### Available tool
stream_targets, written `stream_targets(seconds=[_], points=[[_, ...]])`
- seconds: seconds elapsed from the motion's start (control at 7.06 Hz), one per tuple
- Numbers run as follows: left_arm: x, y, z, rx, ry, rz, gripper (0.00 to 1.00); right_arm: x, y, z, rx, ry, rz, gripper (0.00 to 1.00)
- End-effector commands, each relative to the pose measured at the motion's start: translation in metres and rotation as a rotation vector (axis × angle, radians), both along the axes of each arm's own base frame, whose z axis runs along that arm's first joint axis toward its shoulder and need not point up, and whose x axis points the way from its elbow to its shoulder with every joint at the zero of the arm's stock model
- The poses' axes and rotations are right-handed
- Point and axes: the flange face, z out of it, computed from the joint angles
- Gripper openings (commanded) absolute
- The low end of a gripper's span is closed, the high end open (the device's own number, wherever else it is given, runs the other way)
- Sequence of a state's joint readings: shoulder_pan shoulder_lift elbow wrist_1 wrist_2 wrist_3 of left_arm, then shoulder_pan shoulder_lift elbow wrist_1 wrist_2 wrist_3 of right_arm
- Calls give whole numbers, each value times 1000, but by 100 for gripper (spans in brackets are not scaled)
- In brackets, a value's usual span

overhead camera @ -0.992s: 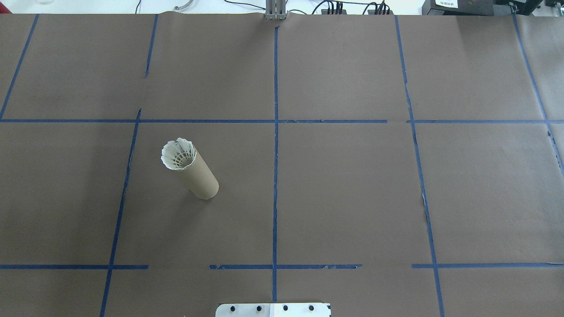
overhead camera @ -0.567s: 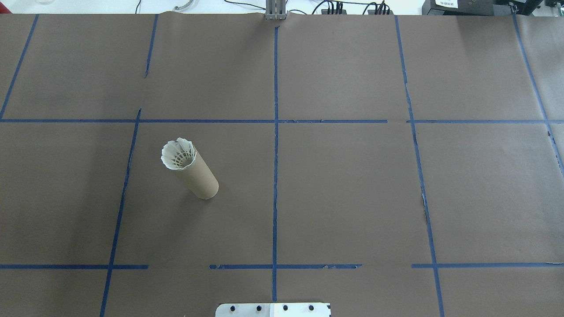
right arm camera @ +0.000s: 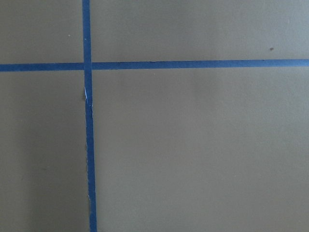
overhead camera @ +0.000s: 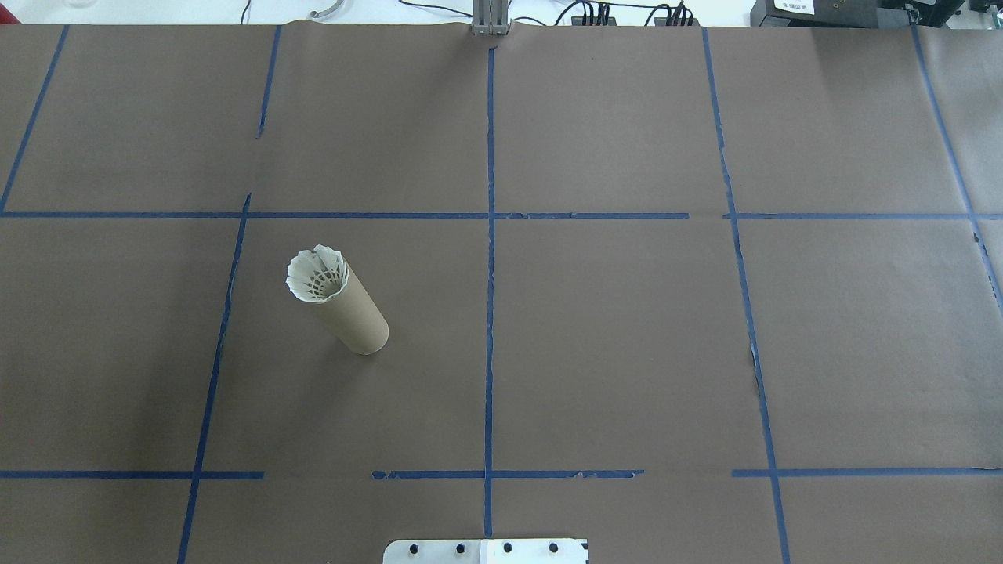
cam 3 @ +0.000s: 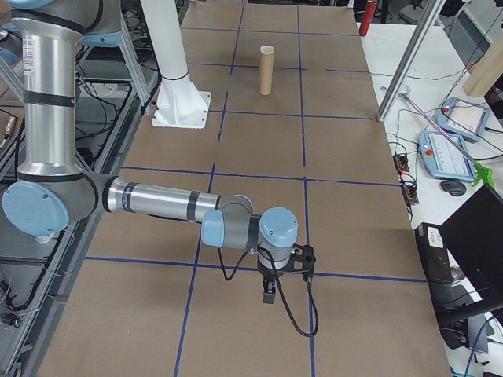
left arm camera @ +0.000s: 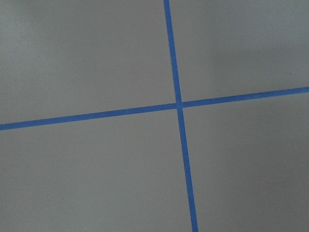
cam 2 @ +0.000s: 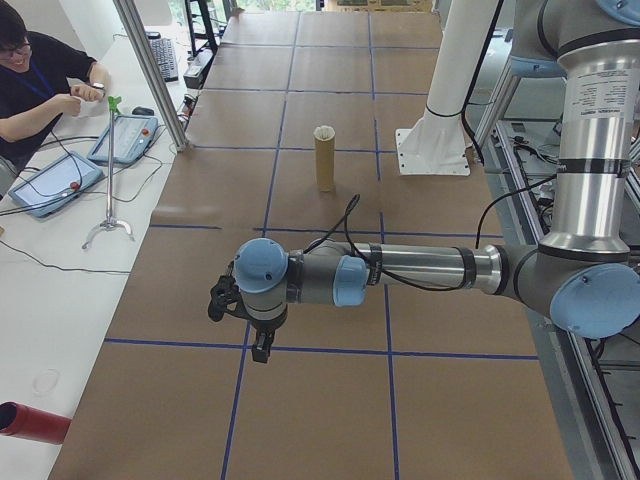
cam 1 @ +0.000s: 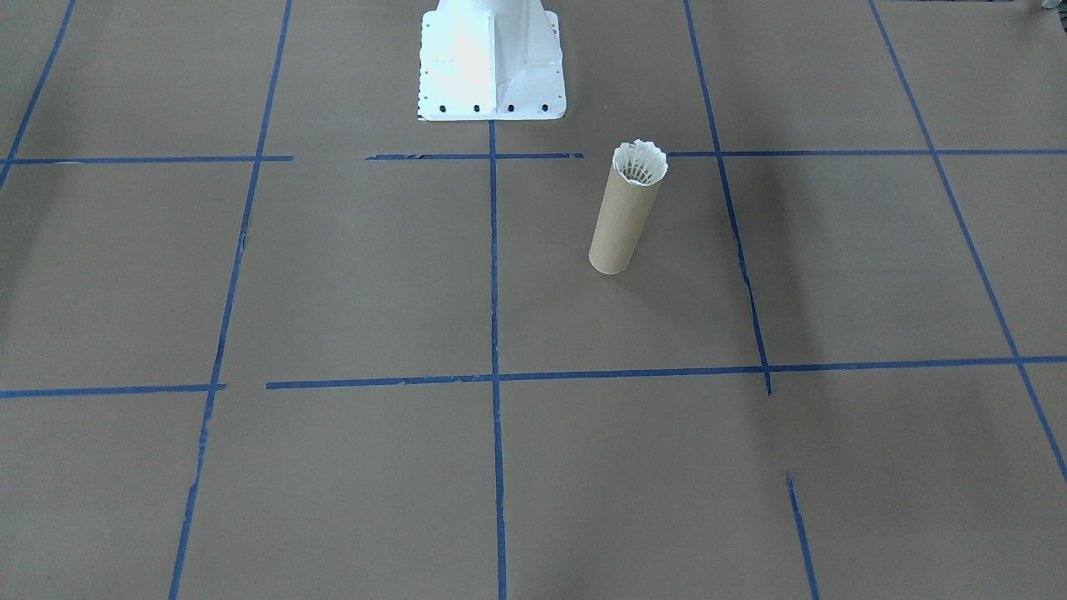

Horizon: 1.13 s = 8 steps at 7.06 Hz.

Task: Collect badminton balls into bucket

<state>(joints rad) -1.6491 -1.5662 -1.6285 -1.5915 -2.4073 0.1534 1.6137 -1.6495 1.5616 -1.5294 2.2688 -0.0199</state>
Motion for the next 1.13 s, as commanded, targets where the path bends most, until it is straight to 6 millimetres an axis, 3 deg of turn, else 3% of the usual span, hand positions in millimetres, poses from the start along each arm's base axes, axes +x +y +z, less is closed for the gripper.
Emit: stream_targets(seconds=[0.0,0.99], points=[[0,-1,-10,21,-1,0,100,0,0,0,1,0,0,100],[0,7,8,-18,-1,-1,100,0,0,0,1,0,0,100]])
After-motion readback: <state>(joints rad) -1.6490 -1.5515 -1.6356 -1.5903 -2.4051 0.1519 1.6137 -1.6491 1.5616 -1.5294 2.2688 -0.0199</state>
